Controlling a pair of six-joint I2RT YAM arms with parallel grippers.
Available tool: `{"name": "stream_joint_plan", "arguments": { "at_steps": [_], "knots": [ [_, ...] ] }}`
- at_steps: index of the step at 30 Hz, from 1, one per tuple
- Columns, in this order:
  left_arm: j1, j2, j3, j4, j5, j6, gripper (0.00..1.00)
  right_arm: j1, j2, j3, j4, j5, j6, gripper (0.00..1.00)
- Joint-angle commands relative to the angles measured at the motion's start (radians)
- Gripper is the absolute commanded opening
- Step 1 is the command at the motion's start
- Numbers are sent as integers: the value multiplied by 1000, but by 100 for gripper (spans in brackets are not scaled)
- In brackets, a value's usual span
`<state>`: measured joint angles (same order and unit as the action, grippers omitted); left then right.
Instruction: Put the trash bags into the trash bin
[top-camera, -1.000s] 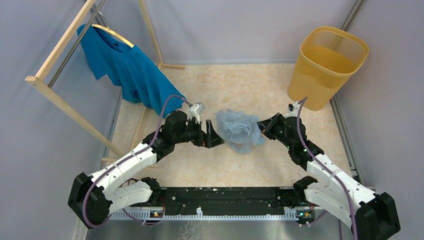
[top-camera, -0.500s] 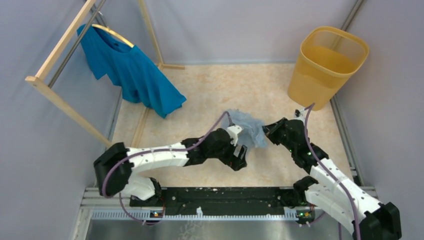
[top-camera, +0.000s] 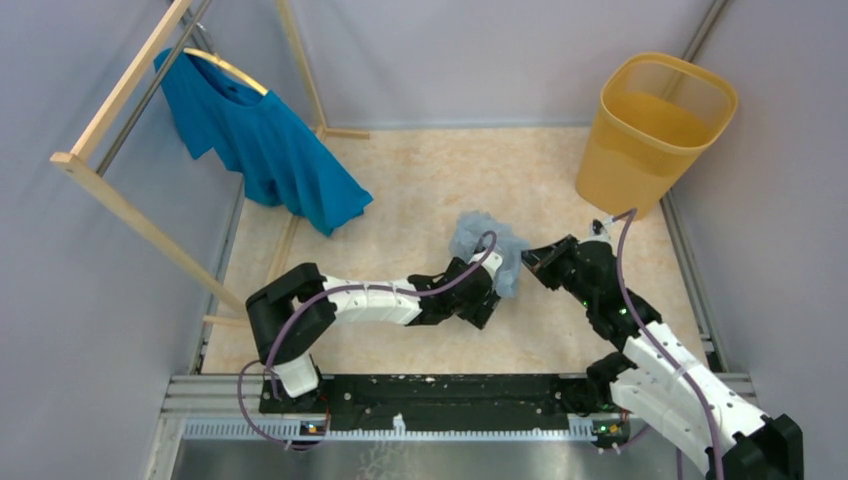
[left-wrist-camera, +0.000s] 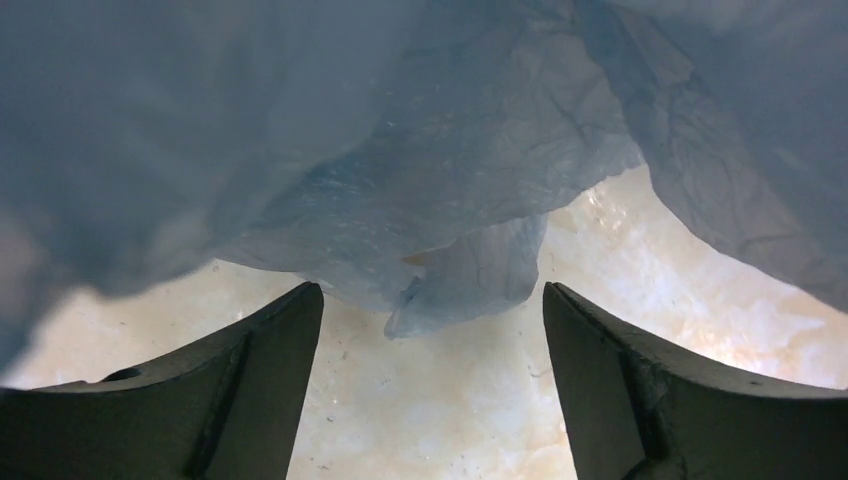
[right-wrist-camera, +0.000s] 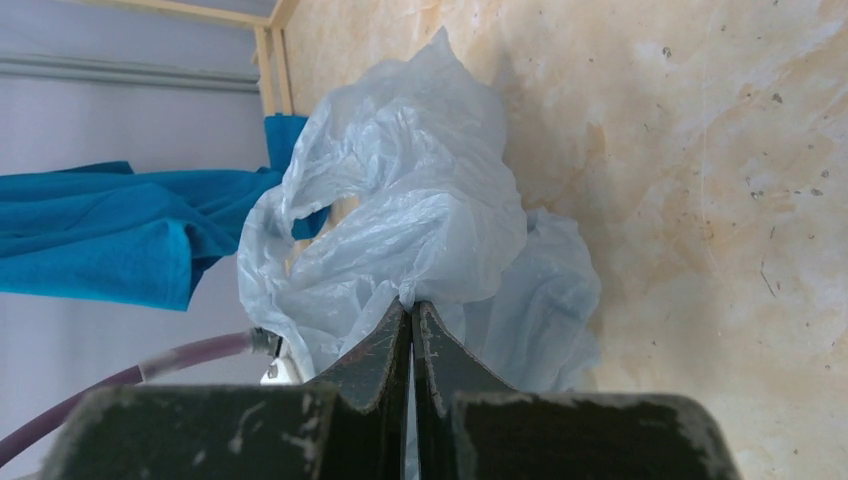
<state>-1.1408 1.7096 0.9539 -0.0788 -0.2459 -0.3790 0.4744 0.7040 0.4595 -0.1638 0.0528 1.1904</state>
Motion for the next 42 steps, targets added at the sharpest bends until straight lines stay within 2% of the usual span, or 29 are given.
{"name": "stream_joint_plan", "arguments": {
  "at_steps": [1,3,4,5,8,10,13,15,19,23,26,30,34,38,42],
  "knots": [
    [-5,29,47,45,-105,6,84,-8,-17,6,44,-26,13,0],
    [-5,44,62,30,-142,-4,69,-8,-21,7,45,-28,9,0],
    [-5,50,71,18,-162,-9,60,-8,-25,8,44,-30,5,0],
    [-5,52,81,3,-178,-14,46,-8,-27,10,43,-30,-4,0],
    [-4,10,84,-20,-193,-24,22,-8,-44,24,41,-28,-89,0],
    [-2,-53,77,-40,-158,-30,13,-8,-61,53,7,-4,-188,0],
    [5,-184,49,-60,-24,-32,5,-9,-96,118,-96,82,-341,0],
    [30,-286,16,-56,127,-51,1,-7,-119,154,-153,137,-436,1],
    [154,-461,-72,17,526,-144,0,-9,-162,192,-188,168,-610,19],
    [336,-558,-162,193,923,-304,0,-9,-179,234,-222,161,-723,29],
    [405,-566,-215,354,1085,-414,0,-8,-176,264,-242,133,-776,36],
    [477,-571,-269,419,1113,-488,0,-9,-171,284,-258,81,-799,45],
    [563,-602,-318,315,1041,-463,0,-8,-150,272,-279,20,-790,54],
    [606,-644,-362,191,908,-387,0,-8,-65,231,-256,-172,-784,75],
    [627,-676,-393,131,829,-354,0,-7,79,203,-229,-352,-761,77]
  ]
}}
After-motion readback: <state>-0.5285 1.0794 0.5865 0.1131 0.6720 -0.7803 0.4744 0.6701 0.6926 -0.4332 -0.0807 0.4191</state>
